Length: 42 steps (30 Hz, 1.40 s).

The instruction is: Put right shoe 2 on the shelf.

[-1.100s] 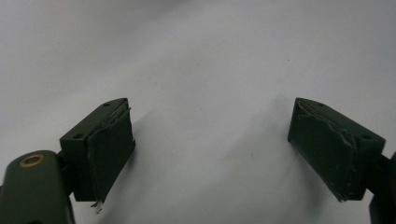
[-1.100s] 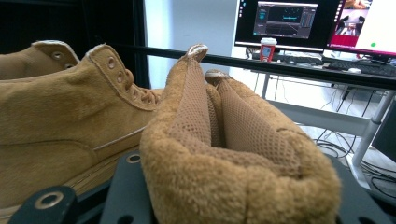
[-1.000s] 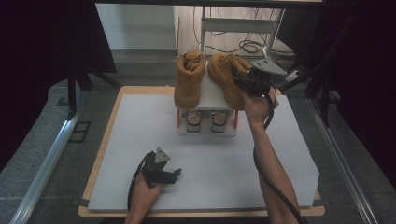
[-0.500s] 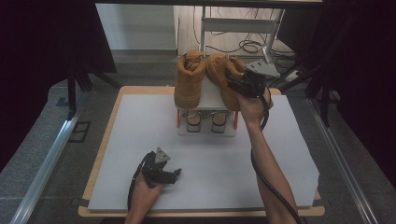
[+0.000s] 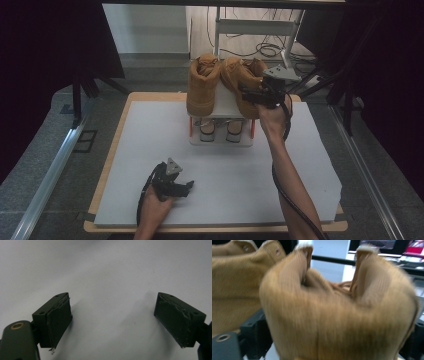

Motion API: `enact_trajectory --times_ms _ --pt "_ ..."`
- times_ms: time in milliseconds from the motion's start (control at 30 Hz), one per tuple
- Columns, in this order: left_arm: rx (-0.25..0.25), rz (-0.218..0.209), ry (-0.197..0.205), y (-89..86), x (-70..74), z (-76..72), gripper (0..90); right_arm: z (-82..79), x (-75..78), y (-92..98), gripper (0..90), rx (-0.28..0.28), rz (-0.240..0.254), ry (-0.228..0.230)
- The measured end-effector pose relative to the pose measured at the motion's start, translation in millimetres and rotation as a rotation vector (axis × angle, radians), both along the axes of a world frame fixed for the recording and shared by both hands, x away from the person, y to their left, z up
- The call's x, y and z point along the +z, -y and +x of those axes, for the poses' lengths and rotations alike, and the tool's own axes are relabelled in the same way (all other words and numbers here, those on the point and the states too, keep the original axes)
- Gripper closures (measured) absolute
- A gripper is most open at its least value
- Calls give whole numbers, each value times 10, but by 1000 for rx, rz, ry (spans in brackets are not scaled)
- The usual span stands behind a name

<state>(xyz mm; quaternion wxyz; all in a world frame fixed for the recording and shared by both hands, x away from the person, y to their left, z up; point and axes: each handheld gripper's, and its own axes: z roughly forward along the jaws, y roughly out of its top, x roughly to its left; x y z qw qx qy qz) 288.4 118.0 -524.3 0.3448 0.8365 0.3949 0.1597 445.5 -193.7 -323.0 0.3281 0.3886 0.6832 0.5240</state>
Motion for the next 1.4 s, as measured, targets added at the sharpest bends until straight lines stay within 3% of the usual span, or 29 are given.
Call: enact_trajectory --times_ms 133,200,267,433,833,1133,1167,1200,1233,1267,1333,1367,1400 --pt "-1 0 -1 0 1 0 138 -28 -51 42 59 7 -6 2" --pt "-2 3 0 -2 1 0 138 -69 -74 96 64 16 30 -2" --pt "-2 3 0 -1 2 -1 138 -81 -82 112 64 16 36 -1" --pt "-3 3 0 -2 2 0 138 -188 -132 173 63 5 4 -16" --pt "-1 1 -2 -2 1 2 137 -397 -203 304 75 16 -19 -37" --pt "1 0 -4 -2 1 2 137 -585 -235 489 293 79 13 -78" --pt "0 2 -4 -3 2 3 137 -616 -256 544 386 90 23 -80" --pt "0 2 -4 -3 2 3 137 -616 -256 544 386 90 23 -80" --pt "-1 2 -3 -3 2 2 137 -634 -282 585 478 100 20 -89" --pt "-1 2 -3 -3 2 2 137 -634 -282 585 478 100 20 -89" --pt "2 0 -5 -1 2 0 137 -650 -331 623 573 120 5 -109" --pt "1 0 -5 -1 2 0 137 -663 -383 653 685 132 5 -118" --pt "0 2 -3 -2 2 2 137 -673 -400 661 723 124 5 -112"
